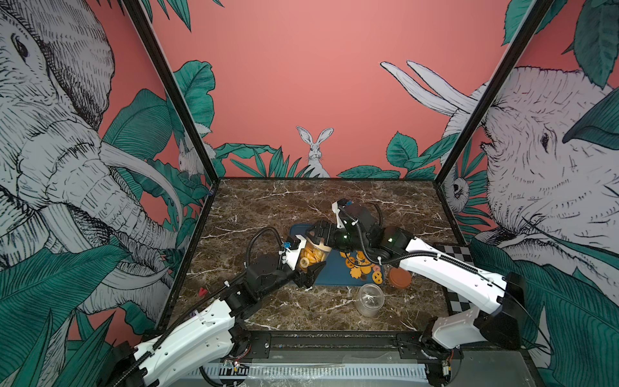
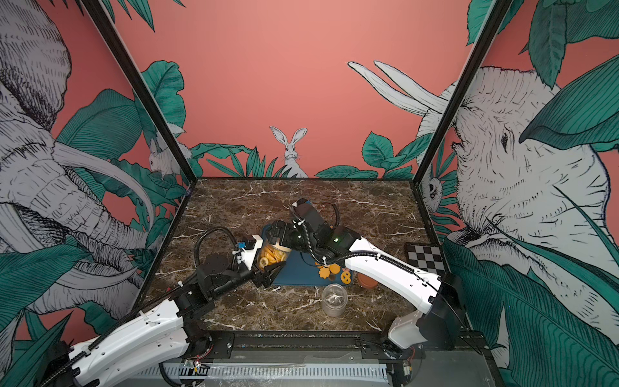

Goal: Pour the cookies out of the jar
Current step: Unscrew the lid from the jar.

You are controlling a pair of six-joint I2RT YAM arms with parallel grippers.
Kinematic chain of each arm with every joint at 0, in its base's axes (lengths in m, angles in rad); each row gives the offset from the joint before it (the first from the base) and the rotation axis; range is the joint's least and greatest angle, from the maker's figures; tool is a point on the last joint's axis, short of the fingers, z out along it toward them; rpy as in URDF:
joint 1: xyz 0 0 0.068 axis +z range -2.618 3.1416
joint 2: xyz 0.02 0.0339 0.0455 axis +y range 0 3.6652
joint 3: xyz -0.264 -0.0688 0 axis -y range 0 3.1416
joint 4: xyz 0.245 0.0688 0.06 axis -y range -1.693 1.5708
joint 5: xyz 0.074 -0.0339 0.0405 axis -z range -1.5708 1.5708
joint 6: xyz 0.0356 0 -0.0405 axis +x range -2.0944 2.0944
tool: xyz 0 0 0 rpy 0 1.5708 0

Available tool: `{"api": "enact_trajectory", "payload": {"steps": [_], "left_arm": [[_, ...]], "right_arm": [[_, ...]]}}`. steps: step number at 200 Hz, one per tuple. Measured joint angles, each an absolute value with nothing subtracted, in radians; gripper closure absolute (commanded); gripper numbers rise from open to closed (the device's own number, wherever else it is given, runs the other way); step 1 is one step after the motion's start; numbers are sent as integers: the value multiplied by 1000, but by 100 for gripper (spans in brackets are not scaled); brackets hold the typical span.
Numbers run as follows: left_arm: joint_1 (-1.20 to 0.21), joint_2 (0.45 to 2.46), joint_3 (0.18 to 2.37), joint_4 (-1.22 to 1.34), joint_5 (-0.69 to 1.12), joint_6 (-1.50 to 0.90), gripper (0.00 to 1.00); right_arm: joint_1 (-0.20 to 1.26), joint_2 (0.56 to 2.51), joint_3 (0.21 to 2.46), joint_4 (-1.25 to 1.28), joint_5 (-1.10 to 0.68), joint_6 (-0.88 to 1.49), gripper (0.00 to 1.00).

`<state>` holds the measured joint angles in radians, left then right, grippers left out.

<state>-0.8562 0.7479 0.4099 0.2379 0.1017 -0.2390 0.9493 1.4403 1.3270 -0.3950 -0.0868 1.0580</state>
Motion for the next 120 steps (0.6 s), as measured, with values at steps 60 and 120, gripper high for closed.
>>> {"api": "enact_trajectory", "payload": {"steps": [60,120], "left_arm": [[-857,748,410,233,99,-239,100],[-856,753,410,227,88,-243,100]], "right_arm": [[949,1441,1327,-411,-87,1063,12],[948,1447,1310,-363,-92,1071,34]]}}
